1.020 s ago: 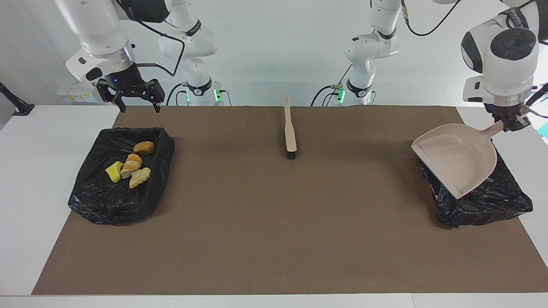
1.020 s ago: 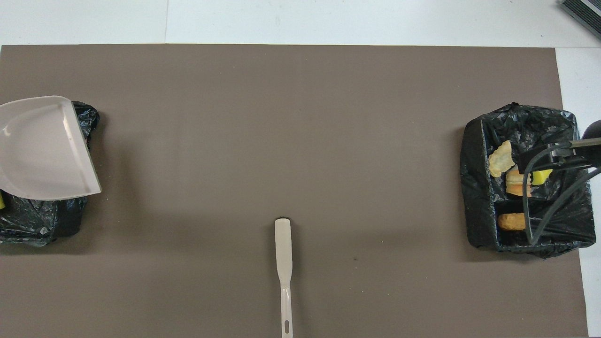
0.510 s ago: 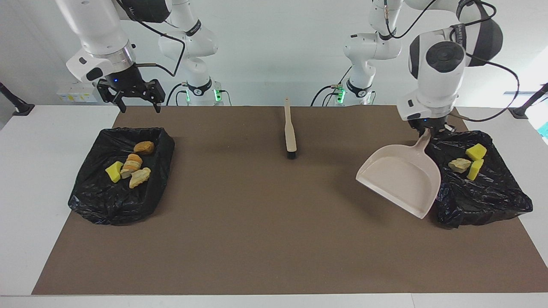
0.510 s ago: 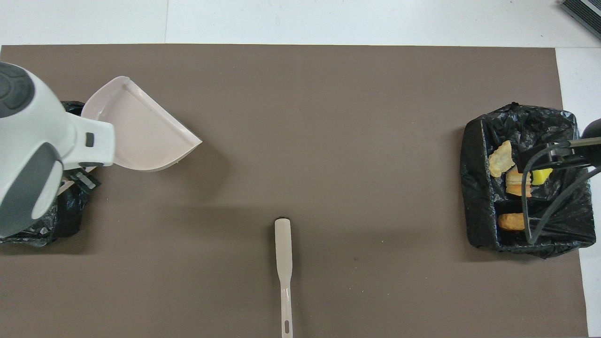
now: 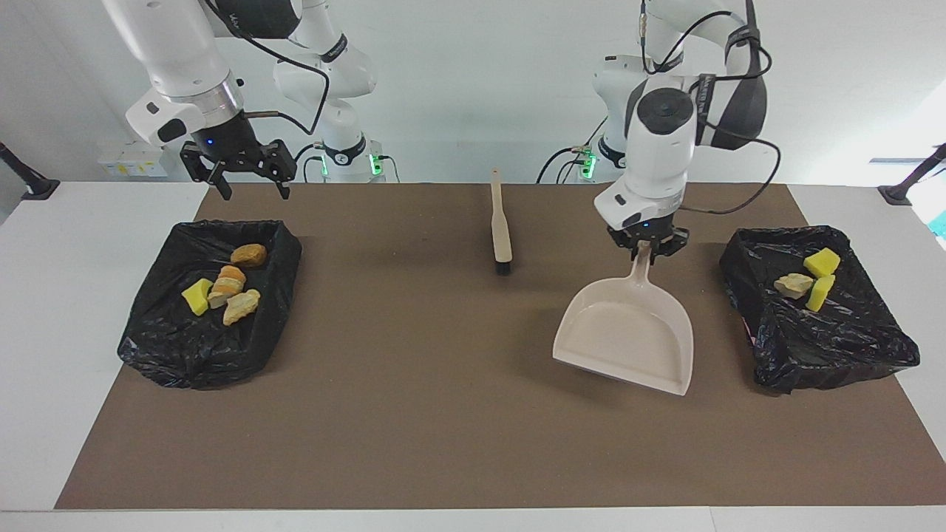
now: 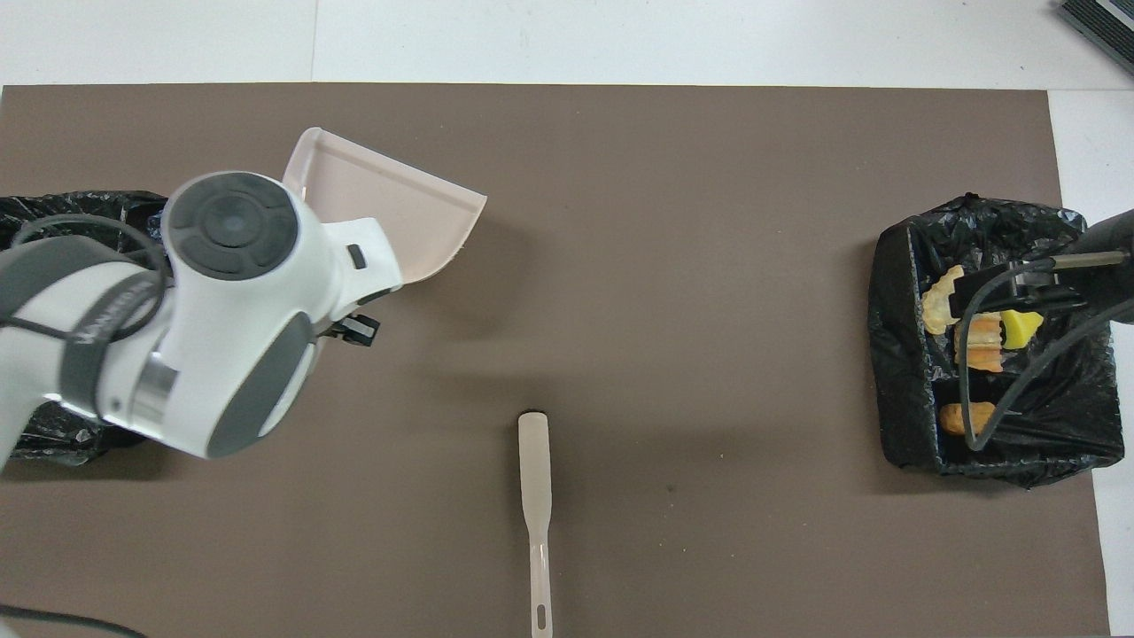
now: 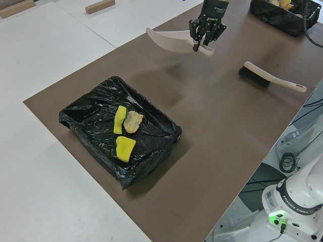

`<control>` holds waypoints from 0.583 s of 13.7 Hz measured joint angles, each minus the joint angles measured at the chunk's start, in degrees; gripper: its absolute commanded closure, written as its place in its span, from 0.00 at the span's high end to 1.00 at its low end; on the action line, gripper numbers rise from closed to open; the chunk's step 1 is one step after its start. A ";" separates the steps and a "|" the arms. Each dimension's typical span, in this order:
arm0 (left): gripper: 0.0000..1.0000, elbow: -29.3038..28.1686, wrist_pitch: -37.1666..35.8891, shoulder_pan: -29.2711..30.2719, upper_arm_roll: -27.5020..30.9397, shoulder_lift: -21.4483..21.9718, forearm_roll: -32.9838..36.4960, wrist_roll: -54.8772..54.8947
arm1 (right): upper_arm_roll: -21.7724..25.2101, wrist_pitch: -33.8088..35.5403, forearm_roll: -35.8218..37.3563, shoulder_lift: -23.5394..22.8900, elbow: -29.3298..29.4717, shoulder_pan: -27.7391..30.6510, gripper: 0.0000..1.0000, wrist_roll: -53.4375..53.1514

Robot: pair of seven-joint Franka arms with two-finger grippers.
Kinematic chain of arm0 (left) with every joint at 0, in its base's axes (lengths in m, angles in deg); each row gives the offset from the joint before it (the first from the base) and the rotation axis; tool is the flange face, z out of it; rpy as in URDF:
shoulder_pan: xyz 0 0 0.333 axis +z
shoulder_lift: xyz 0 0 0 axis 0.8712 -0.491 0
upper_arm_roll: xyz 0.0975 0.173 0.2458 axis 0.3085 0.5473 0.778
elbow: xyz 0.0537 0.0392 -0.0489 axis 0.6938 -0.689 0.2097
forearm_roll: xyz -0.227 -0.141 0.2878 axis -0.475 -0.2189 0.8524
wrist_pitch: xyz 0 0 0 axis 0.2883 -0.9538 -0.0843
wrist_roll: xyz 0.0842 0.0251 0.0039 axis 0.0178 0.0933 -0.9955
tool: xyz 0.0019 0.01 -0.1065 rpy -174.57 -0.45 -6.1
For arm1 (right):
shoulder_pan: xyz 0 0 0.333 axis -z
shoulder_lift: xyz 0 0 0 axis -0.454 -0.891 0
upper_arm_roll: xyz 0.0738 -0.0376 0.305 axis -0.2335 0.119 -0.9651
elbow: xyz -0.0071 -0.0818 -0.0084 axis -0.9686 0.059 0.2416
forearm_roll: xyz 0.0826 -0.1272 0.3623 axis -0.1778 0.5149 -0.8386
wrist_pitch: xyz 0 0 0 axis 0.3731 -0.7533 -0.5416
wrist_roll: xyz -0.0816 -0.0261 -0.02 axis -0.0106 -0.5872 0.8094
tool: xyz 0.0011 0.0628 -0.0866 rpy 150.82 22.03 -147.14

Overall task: Sweep and dump trash in bin
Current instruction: 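Set the dustpan down mid-table and release it with the left gripper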

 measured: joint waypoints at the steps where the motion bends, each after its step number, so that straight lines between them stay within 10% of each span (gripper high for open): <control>1: 0.00 0.09 2.54 -1.85 -0.04 -2.00 -1.07 -4.16 | 0.00 -0.01 -0.01 0.04 -0.04 0.00 1.00 -0.03; 8: 0.00 4.79 10.52 -8.08 0.03 -9.45 -9.46 -20.89 | 0.01 -0.01 -0.04 0.16 -0.11 0.00 1.00 -0.05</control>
